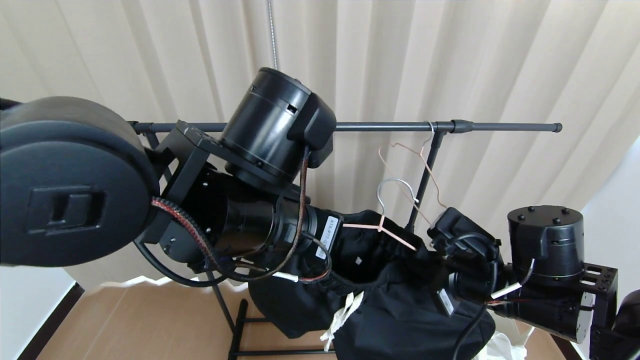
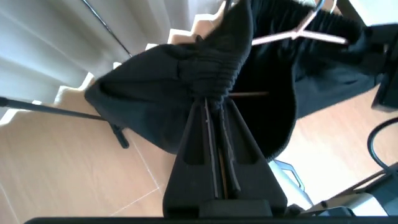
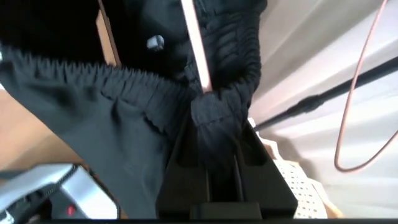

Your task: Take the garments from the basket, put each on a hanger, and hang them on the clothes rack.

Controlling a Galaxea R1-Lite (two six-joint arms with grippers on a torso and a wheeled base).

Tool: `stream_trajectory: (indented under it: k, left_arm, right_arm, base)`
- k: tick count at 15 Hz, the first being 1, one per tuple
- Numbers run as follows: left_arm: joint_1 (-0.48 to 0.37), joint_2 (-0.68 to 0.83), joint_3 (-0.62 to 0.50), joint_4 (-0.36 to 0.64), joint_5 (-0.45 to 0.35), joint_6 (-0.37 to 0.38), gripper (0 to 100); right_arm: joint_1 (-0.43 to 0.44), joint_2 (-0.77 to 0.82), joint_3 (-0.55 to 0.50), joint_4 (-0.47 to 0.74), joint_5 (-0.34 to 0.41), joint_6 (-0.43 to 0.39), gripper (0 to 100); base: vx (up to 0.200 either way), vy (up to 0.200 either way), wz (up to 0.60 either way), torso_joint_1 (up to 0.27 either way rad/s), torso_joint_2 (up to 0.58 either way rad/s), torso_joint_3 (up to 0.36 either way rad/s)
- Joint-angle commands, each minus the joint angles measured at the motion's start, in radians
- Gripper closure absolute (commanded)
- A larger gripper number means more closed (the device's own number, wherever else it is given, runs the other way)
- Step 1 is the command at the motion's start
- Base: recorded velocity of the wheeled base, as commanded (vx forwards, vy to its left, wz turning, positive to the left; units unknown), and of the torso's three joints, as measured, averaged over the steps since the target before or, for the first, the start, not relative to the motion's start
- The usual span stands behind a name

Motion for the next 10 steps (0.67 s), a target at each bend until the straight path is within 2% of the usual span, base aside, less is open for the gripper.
stream_trajectory:
  k: [1, 4, 7, 10]
  left_arm:
    - [-0.002, -0.026, 0.074, -0.007, -0.002, 0.0, 100]
    - [-0.002, -0.029, 0.169, -0.061, 0.001, 0.0, 100]
    - [-0.023, -0.01, 0.278, -0.23, 0.0, -0.003, 100]
    - [-0.045, 0.0, 0.295, -0.251, -0.002, -0.013, 100]
  right_arm:
    - [0.0, -0.003, 0.008, -0.028, 0.003, 0.007, 100]
    - [0.0, -0.009, 0.017, -0.075, 0.024, 0.032, 100]
    - [0.002, -0.015, 0.035, -0.135, 0.034, 0.038, 100]
    - [0.028, -0.015, 0.041, -0.169, 0.034, 0.058, 100]
  base:
    - [0.0, 0.0, 0.0, 0.0, 0.0, 0.0]
    - [0.0, 0.0, 0.0, 0.0, 0.0, 0.0]
    - [0.0, 0.0, 0.0, 0.0, 0.0, 0.0]
    - [0.0, 0.0, 0.0, 0.0, 0.0, 0.0]
